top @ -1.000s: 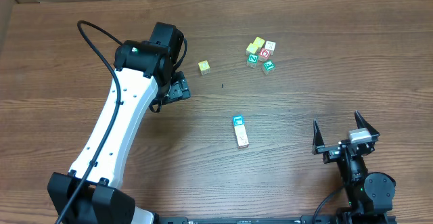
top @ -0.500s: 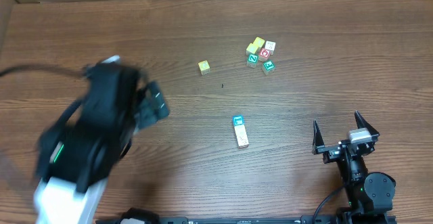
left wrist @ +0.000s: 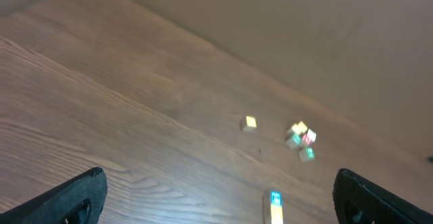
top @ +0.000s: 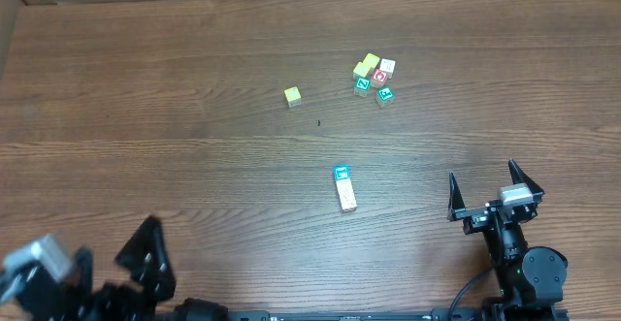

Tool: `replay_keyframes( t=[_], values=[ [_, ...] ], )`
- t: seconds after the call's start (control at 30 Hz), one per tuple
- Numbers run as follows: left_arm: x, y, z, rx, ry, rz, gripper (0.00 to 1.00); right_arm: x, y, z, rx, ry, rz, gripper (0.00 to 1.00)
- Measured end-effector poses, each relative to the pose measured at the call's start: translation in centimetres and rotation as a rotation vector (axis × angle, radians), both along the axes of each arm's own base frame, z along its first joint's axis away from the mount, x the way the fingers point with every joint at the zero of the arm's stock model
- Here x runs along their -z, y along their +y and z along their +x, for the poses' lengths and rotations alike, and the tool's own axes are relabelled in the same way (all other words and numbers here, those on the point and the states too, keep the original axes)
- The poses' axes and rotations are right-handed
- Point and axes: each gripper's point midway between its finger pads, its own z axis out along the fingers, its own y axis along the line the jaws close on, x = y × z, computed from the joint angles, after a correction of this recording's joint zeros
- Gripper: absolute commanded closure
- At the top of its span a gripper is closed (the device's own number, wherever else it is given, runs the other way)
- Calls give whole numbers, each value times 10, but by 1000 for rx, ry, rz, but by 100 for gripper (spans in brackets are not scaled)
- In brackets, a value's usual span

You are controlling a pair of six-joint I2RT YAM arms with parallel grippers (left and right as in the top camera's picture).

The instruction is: Flip 3 blocks

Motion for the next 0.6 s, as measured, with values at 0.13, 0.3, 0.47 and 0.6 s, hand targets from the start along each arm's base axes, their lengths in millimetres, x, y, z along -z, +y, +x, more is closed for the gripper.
replay_keyframes(
  t=[0.13,0.3,0.47,0.6],
  values=[
    [-4,12,-33,-54,-102,-19,1,0,0,0,0,0,0,0],
    [0,23,-71,-122,-216,-36,0,0,0,0,0,0,0,0],
    [22,25,-88,-164,-252,-45,1,0,0,0,0,0,0,0],
    [45,26,-92,-193,-257,-75,0,0,0,0,0,0,0,0]
  ],
)
